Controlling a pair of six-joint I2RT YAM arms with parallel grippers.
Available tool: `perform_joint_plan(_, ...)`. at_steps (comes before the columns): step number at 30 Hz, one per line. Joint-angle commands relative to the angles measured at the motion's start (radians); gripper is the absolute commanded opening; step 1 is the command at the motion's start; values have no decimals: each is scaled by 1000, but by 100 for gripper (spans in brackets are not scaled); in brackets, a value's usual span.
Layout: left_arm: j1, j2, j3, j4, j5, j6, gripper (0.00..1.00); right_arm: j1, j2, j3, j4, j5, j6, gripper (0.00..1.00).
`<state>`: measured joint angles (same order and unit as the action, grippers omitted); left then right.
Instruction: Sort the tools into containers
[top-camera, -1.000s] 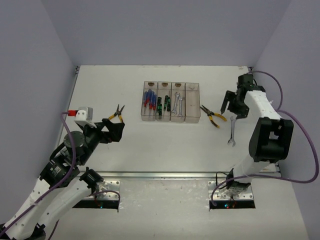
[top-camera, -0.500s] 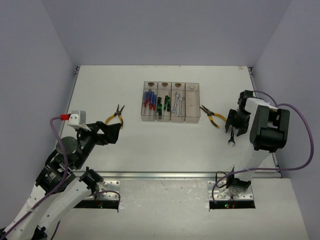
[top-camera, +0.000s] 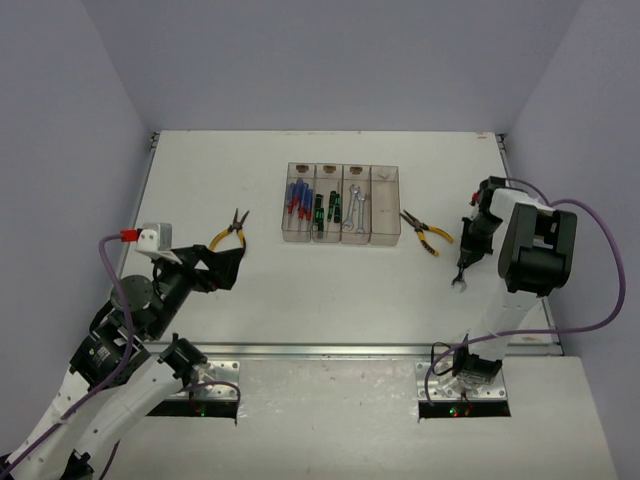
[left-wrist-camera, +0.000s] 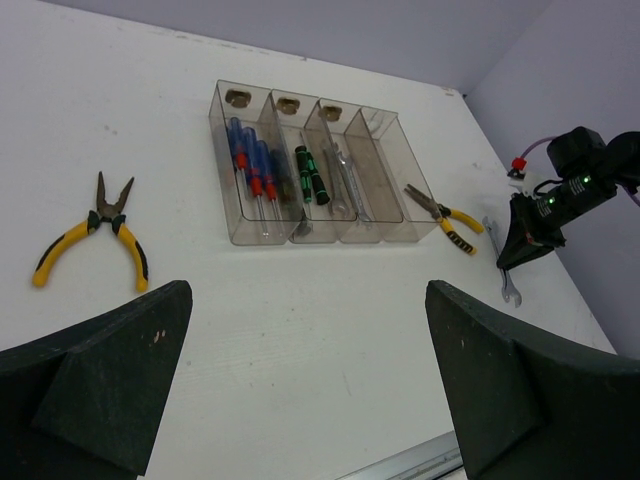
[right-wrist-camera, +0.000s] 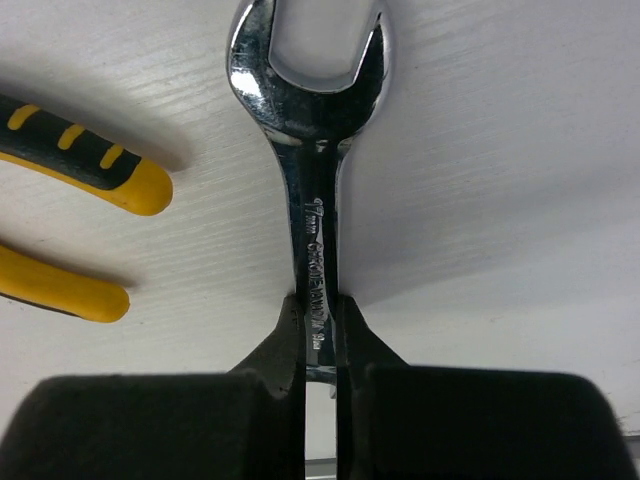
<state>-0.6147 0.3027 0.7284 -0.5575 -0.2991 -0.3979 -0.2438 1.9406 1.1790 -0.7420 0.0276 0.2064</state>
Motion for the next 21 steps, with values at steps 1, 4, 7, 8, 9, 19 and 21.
perform_joint_plan(1, -11, -13, -1, 42, 12, 7, 100, 1, 62, -50, 79, -8, 43, 0)
perform_joint_plan(4, -12, -16, -3, 43, 16, 8, 100, 0, -23, -73, 94, -18, 75, 0)
perform_joint_plan(7, -15, -19, -3, 45, 18, 10, 100, -2, -127, -114, 129, -65, 118, 0)
perform_joint_plan(8, -15, -18, -3, 45, 18, 10, 100, -4, -144, -122, 138, -84, 123, 0)
perform_joint_plan(9, -15, -17, -3, 45, 18, 9, 100, -4, -176, -128, 144, -103, 130, 0)
perform_joint_plan(19, -17, 16, -1, 43, 11, 7, 100, -3, -341, -155, 173, -243, 177, 0)
perform_joint_plan(21, -17, 25, 0, 43, 13, 7, 100, 2, -386, -144, 178, -304, 196, 0)
